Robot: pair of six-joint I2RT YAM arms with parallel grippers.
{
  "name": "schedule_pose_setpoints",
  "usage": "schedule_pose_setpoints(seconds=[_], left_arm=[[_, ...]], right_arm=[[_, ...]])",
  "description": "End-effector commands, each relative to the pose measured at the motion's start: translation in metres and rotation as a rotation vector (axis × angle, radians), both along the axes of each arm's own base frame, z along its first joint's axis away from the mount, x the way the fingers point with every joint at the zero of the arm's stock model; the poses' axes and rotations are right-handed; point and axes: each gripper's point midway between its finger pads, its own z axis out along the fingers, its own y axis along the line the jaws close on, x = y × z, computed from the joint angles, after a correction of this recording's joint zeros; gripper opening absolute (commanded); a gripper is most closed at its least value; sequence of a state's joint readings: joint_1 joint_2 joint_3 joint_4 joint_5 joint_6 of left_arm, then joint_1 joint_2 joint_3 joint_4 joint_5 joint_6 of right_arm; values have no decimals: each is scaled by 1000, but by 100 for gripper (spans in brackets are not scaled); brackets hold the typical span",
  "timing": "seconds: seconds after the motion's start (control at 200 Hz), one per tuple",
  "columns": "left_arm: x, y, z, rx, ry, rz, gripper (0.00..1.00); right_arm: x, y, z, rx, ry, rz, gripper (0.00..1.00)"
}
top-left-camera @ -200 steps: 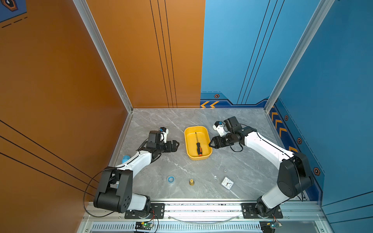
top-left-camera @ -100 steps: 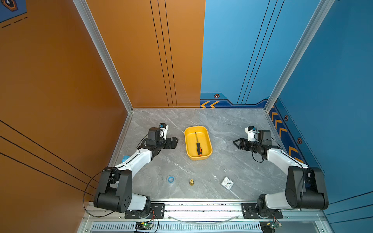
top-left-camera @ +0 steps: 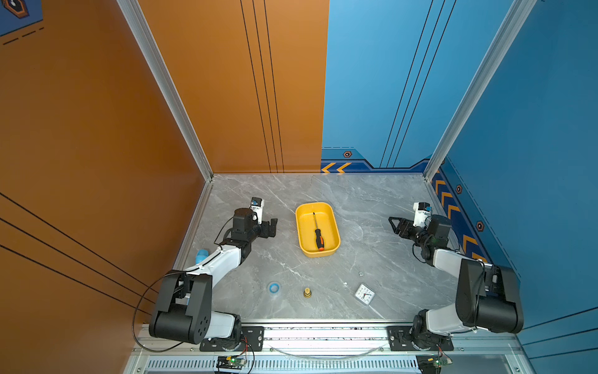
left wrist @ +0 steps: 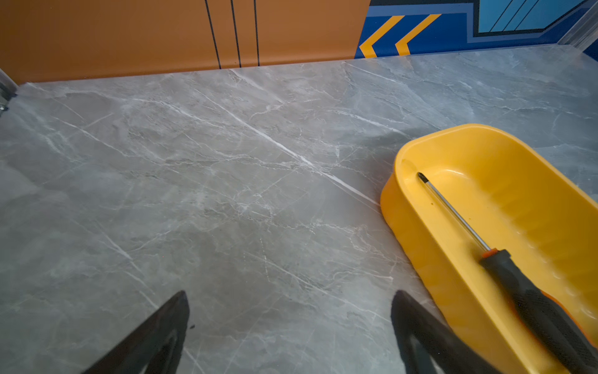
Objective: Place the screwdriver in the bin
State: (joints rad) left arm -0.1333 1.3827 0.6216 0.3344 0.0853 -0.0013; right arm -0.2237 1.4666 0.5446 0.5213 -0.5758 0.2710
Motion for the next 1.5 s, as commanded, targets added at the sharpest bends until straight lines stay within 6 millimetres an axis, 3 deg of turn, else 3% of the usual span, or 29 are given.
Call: schedule_pose_setpoints(seconds=[0.0,0.19,0.34,0.681,0.816,1.107,1.492], left_arm=[[4,18,17,84,-121,49,98],[3,35,19,80,-160,104,98],[2,43,19,95,-171,122,98],[-7,66,-16,78,-184,215,98],[-3,63,-35,59,-186,182,98],[0,69,-37,48,-173,209,98],[1,71,-37,36,-170,209,98]], right_arm=[[7,-8,14,-28,-85,-25,69],[2,-21,14,-139,-112,-96,69],[1,-18,10,-174,-143,-110,69],[-6,-18,-3,-282,-179,-186,70],[-7,-18,-6,-333,-183,-219,70],[-2,-5,-24,-446,-133,-208,73],[0,-8,-22,-435,-140,-224,87]])
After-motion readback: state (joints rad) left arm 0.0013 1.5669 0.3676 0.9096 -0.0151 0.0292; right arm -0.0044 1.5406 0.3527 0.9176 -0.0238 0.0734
